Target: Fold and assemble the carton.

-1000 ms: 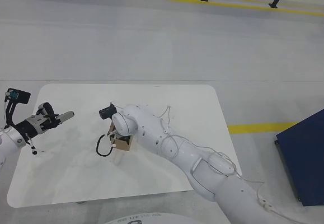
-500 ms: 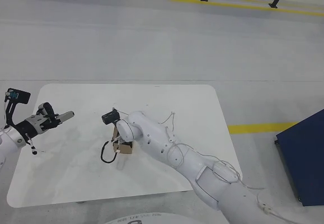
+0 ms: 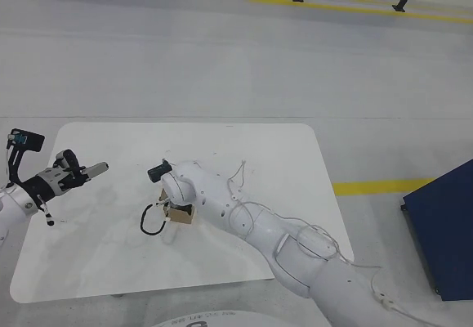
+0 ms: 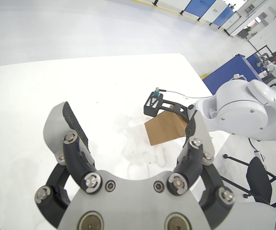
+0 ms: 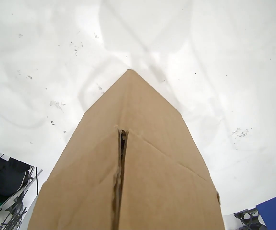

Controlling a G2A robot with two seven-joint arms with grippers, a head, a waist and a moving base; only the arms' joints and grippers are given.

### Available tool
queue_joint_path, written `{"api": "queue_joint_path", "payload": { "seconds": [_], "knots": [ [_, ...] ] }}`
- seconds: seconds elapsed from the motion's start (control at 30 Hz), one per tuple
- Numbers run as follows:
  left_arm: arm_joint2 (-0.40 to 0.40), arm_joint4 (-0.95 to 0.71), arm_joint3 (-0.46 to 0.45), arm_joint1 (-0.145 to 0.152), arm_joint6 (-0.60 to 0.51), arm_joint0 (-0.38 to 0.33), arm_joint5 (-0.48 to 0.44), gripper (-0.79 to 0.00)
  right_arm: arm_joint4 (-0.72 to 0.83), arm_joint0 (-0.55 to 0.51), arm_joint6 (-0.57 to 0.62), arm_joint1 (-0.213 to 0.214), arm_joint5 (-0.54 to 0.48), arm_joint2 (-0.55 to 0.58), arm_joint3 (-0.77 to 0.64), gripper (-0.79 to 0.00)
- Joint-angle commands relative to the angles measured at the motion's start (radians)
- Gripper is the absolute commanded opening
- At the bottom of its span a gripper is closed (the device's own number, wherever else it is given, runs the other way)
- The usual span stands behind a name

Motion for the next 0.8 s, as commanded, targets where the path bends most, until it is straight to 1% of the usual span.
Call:
{"api": "queue_joint_path", "payload": {
  "seconds": [0.0,0.3,0.43,0.53,0.6,0.67,0.77],
  "knots": [
    [0.0,0.0,0.0,0.0,0.0,0.0,0.0,0.0,0.01,0.009,-0.006,-0.01,-0.003,-0.005,0.025,-0.785],
    [0.0,0.0,0.0,0.0,0.0,0.0,0.0,0.0,0.036,0.04,-0.028,-0.053,-0.016,-0.027,0.116,-0.785],
    [0.0,0.0,0.0,0.0,0.0,0.0,0.0,0.0,0.038,0.046,-0.057,-0.057,-0.011,-0.015,0.1,-0.785],
    [0.0,0.0,0.0,0.0,0.0,0.0,0.0,0.0,0.024,0.032,-0.078,-0.044,-0.004,0.01,0.037,-0.785],
    [0.0,0.0,0.0,0.0,0.0,0.0,0.0,0.0,0.008,0.01,-0.087,-0.026,-0.002,0.038,-0.032,-0.785],
    [0.0,0.0,0.0,0.0,0.0,0.0,0.0,0.0,-0.013,-0.027,-0.103,-0.001,-0.004,0.079,-0.125,-0.785],
    [0.0,0.0,0.0,0.0,0.0,0.0,0.0,0.0,-0.039,-0.116,-0.13,0.047,-0.051,0.17,-0.297,-0.785]
  ]
}}
